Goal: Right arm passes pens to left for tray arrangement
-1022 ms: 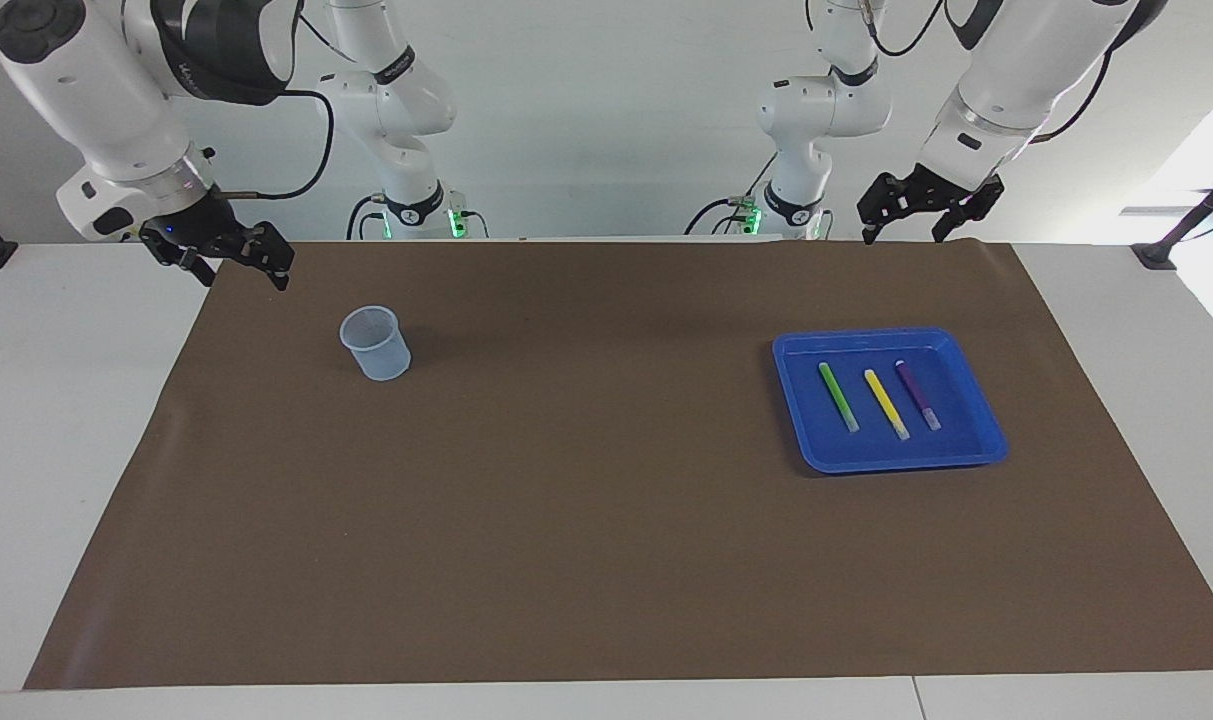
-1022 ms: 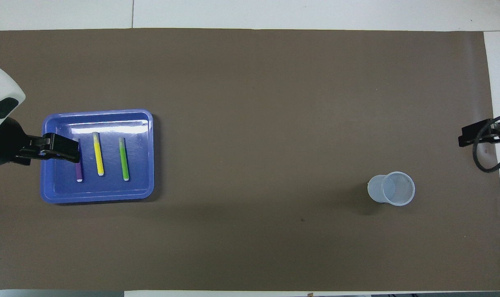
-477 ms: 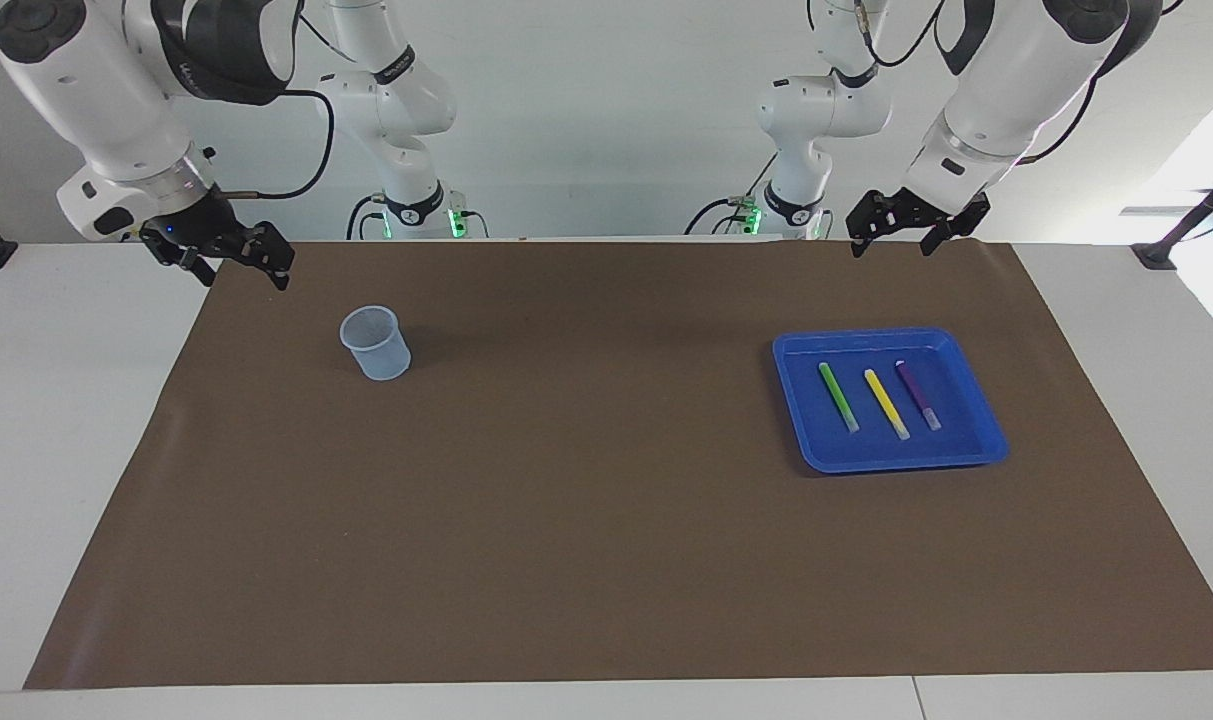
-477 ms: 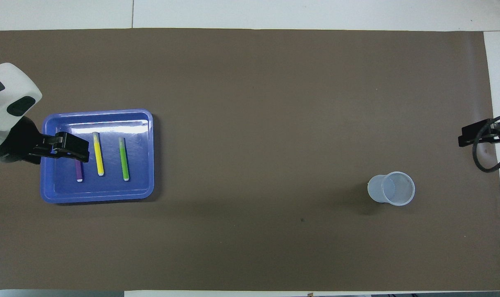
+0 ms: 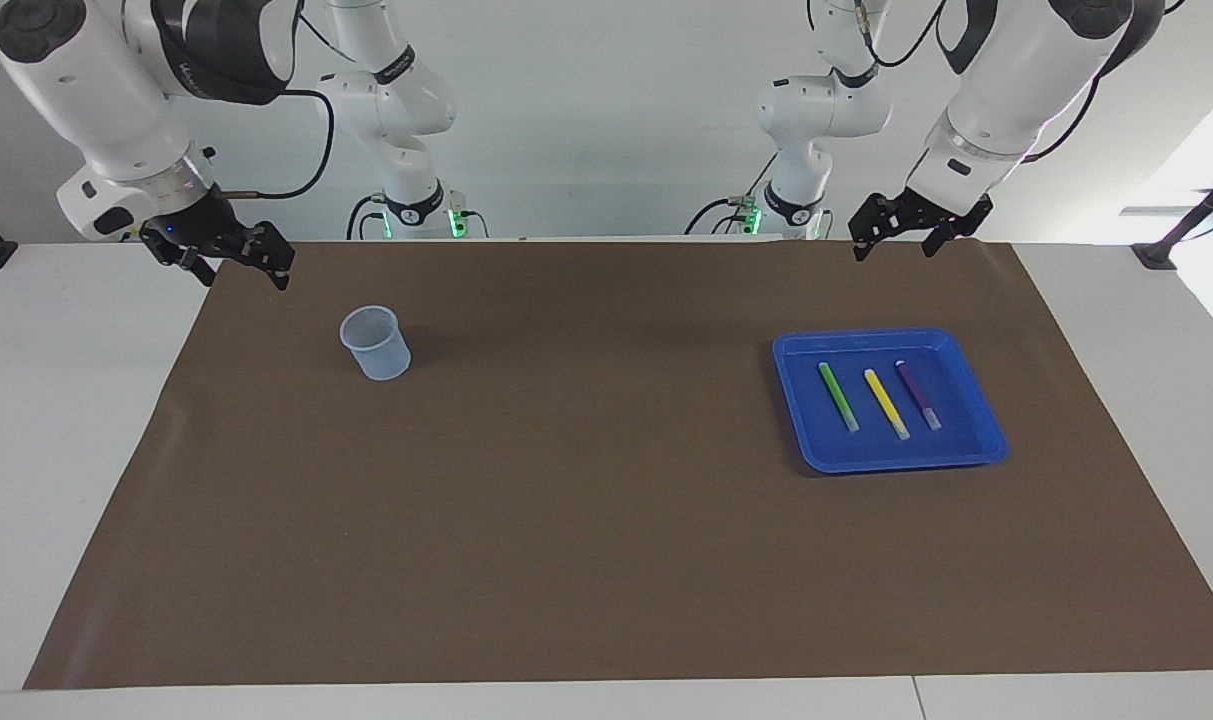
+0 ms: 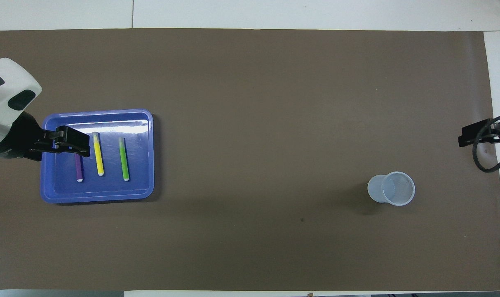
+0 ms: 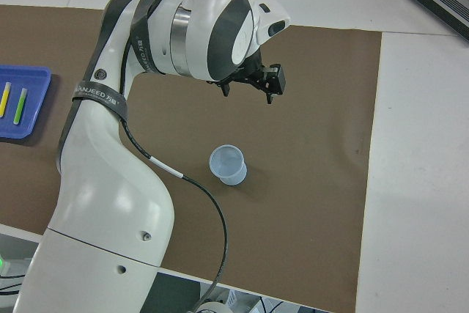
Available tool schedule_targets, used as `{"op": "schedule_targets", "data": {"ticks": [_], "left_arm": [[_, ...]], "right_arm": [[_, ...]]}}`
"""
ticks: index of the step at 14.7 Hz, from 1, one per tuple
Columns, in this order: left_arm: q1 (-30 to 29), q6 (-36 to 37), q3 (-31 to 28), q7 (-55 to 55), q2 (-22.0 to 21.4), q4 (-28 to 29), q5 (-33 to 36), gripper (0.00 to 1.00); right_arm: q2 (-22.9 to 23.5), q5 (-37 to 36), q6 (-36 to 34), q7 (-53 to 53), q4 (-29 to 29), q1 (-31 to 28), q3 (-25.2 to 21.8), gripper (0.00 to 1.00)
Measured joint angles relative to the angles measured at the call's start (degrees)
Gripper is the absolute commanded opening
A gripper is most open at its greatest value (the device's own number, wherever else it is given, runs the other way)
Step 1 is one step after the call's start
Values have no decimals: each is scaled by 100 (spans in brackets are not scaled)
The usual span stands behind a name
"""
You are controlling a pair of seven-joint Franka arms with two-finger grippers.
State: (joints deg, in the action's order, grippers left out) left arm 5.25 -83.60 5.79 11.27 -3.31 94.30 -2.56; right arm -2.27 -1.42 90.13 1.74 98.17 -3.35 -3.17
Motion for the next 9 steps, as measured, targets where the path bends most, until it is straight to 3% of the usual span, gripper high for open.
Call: {"op": "schedule_targets", "data": {"ticks": [9], "left_arm": [[42, -12, 1, 41, 0, -9, 60, 100]], "right_arm": [[-1, 0, 0, 0, 0, 0, 0, 100]]}}
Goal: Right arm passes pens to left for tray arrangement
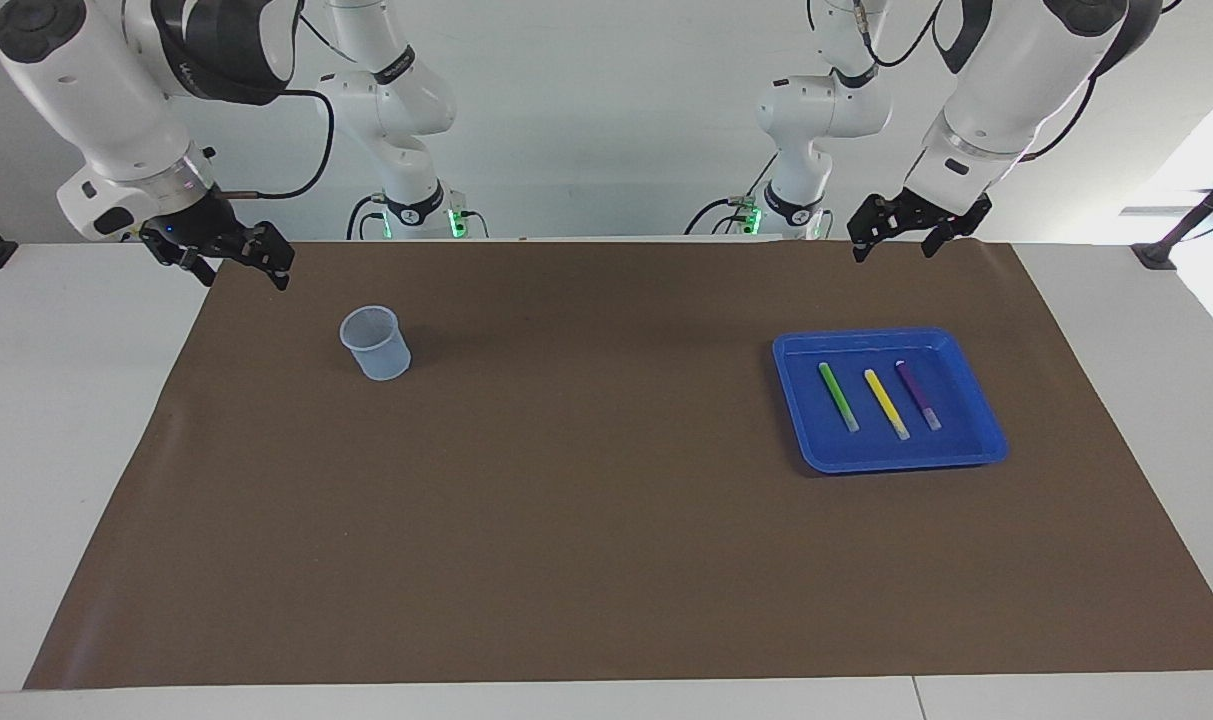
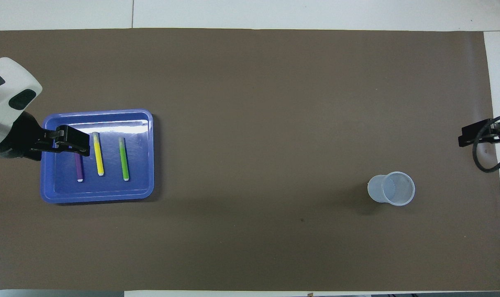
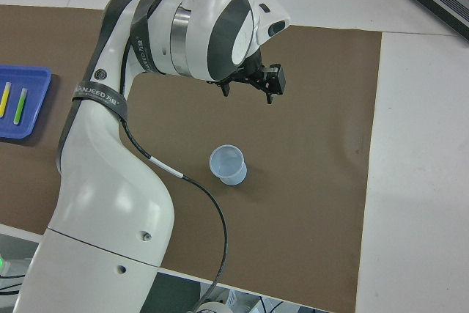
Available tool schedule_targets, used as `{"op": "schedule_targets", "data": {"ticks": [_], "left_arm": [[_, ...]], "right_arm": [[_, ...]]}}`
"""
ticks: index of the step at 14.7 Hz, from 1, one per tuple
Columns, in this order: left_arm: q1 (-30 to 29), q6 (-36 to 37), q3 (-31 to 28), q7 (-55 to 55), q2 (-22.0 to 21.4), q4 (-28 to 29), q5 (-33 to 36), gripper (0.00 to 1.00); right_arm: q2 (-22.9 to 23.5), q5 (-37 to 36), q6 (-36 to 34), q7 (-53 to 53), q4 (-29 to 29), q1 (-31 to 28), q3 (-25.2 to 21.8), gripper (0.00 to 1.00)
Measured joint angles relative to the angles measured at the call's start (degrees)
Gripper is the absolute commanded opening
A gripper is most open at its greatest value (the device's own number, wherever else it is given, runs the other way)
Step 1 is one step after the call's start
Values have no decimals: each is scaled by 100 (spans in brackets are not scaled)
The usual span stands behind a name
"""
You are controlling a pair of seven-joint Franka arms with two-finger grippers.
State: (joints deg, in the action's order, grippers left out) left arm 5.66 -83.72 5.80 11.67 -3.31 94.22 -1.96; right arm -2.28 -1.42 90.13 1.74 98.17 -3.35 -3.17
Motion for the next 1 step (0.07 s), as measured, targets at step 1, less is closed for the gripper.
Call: {"op": "schedule_targets", "data": {"ticks": [1], "left_arm": [[1, -1, 2, 0, 0, 0, 0, 100]], "right_arm": [[0, 0, 0, 0, 0, 0, 0, 100]]}}
